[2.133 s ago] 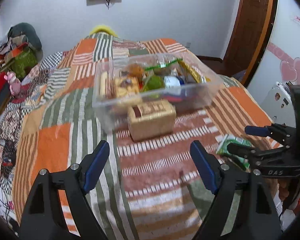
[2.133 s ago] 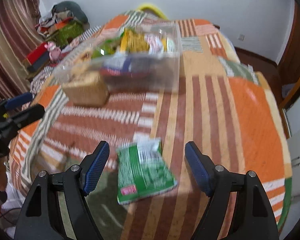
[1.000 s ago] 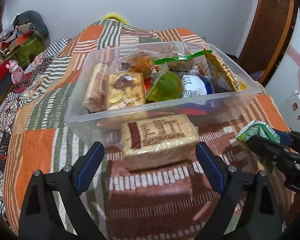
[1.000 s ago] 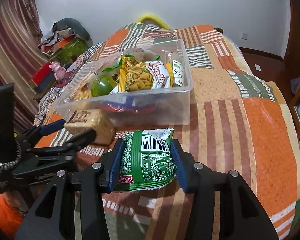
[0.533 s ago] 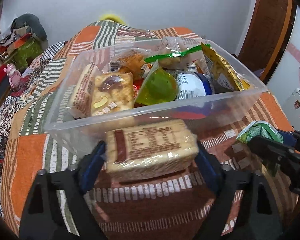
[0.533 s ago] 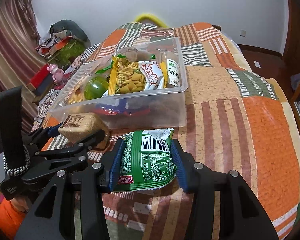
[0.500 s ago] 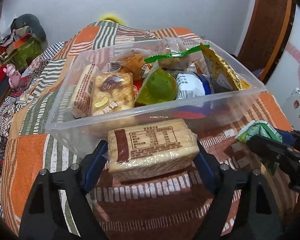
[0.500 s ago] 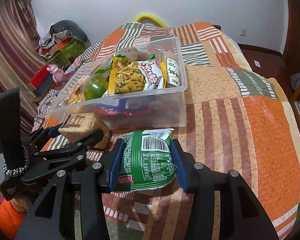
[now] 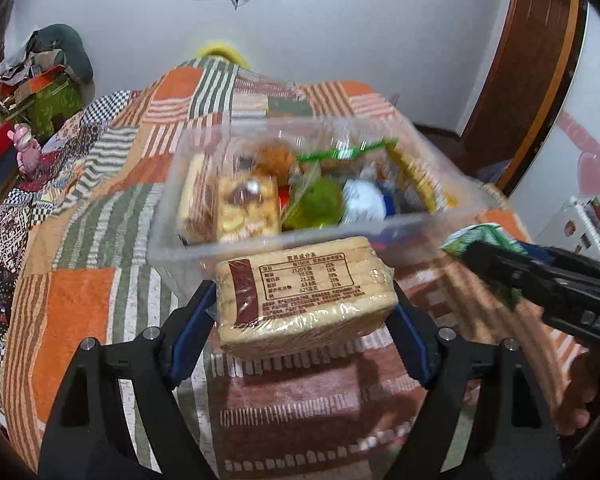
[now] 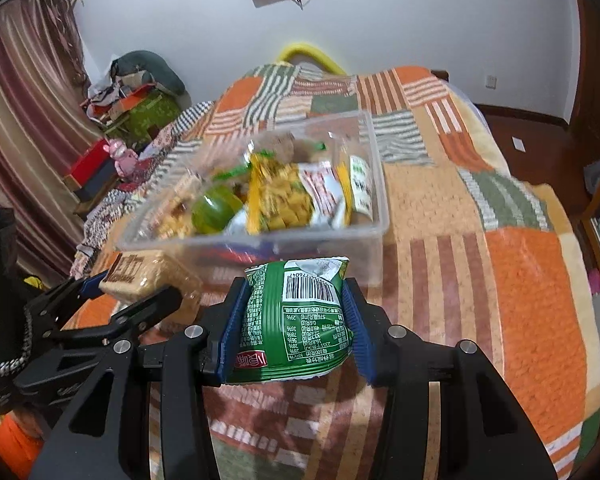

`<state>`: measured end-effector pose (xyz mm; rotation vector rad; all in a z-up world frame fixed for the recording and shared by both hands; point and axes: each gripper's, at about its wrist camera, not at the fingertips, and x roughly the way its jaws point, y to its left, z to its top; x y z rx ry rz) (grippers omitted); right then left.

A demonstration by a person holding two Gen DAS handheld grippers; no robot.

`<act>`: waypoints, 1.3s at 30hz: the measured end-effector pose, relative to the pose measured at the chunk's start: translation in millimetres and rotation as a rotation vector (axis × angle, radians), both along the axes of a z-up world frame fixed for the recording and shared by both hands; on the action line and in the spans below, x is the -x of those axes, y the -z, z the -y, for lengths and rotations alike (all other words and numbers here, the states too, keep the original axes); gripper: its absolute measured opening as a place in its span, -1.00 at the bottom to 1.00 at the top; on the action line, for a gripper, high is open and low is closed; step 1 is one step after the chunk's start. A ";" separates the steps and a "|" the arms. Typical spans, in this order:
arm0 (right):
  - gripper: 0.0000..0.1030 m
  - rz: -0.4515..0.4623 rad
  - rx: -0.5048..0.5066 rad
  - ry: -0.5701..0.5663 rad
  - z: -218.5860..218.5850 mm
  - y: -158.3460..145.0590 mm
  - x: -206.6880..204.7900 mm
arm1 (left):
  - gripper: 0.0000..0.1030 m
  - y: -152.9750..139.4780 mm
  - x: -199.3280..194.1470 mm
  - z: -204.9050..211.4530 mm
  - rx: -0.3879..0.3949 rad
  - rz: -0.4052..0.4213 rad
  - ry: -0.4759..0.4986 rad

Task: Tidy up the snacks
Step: 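Place the cake and green snack bag into the clear box and open both grippers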

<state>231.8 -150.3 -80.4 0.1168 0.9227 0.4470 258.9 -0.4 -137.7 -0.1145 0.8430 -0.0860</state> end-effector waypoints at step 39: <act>-0.15 0.078 0.065 0.048 -29.9 1.3 -92.4 | 0.59 -20.5 -98.3 -27.9 0.027 0.083 -0.078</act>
